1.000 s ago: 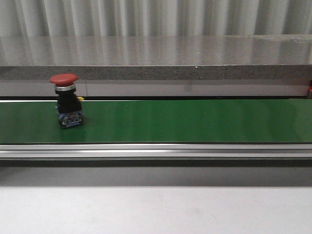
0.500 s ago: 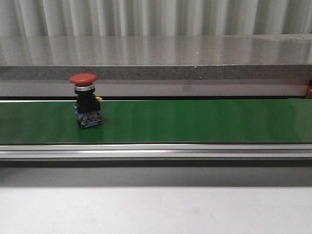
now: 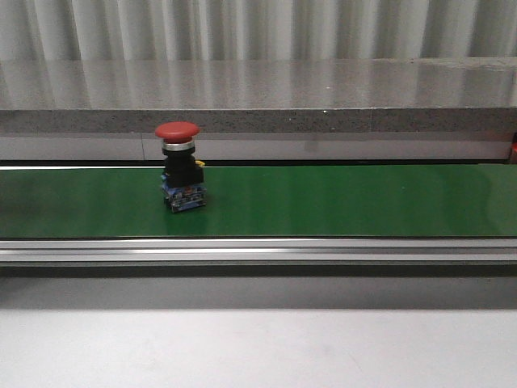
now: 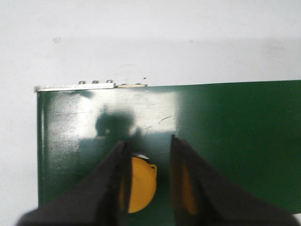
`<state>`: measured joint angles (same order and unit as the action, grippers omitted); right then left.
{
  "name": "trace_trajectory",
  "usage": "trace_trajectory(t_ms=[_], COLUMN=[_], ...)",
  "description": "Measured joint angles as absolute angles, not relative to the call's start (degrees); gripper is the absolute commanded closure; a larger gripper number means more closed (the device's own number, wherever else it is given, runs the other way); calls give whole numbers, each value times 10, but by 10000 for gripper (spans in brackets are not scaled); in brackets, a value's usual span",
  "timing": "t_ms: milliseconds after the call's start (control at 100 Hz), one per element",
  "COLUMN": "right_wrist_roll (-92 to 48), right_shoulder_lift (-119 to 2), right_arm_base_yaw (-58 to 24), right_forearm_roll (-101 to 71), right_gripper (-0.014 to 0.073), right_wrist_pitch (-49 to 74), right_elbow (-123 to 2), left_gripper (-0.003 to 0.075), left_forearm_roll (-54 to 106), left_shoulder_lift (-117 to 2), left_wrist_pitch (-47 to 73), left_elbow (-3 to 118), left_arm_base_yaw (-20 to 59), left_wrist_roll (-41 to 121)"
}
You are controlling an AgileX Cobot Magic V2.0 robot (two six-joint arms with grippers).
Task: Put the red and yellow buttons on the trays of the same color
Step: 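Lower the yellow button onto the belt's start and open the left gripper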
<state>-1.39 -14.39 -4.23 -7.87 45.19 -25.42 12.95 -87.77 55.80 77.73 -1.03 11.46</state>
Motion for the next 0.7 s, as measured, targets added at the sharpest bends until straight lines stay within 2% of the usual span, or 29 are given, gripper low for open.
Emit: trace_trajectory(t_ms=[170, 460, 700], right_wrist_roll=[-14, -14, -14], right_shoulder_lift=[-144, -144, -144], right_arm_base_yaw=[-42, -42, -44], right_forearm_roll=[-79, -79, -79], right_gripper=[661, 661, 661], right_wrist_pitch=[452, 452, 452], right_elbow=[-254, -254, -254], left_gripper=[740, 740, 740], left_forearm_roll=[132, 132, 133], left_shoulder_lift=[-800, -633, -501], left_wrist_pitch=[507, 379, 359], left_elbow=[719, 541, 430], left_arm_base_yaw=[33, 78, 82], left_wrist_roll=[129, 161, 163])
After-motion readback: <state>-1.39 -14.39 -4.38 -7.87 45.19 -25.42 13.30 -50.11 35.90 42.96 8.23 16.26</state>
